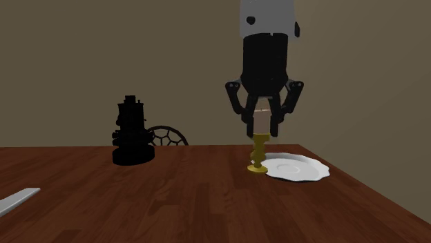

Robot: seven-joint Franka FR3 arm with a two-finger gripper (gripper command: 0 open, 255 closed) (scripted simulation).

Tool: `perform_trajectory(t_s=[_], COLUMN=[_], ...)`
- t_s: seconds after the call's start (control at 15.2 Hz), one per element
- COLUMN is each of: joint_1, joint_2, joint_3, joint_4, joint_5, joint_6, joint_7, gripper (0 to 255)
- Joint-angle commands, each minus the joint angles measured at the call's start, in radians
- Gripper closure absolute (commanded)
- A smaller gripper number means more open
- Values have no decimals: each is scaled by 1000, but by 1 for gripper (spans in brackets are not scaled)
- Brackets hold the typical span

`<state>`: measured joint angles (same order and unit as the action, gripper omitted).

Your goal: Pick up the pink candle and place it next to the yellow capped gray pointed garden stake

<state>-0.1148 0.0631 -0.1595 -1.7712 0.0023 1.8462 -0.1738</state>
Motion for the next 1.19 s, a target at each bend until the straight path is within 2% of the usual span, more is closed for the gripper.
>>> perform_trajectory(t_s=[0.0, 0.33, 1.12], joint_1=[-1, -1, 143], joint_2=[-2, -2, -53], joint_3=[-1, -1, 135], joint_4=[25, 79, 20], joint_5=[0, 0, -13], joint_6=[-28, -82, -76], joint_7=[-2, -2, 281], gripper=[255, 255, 255])
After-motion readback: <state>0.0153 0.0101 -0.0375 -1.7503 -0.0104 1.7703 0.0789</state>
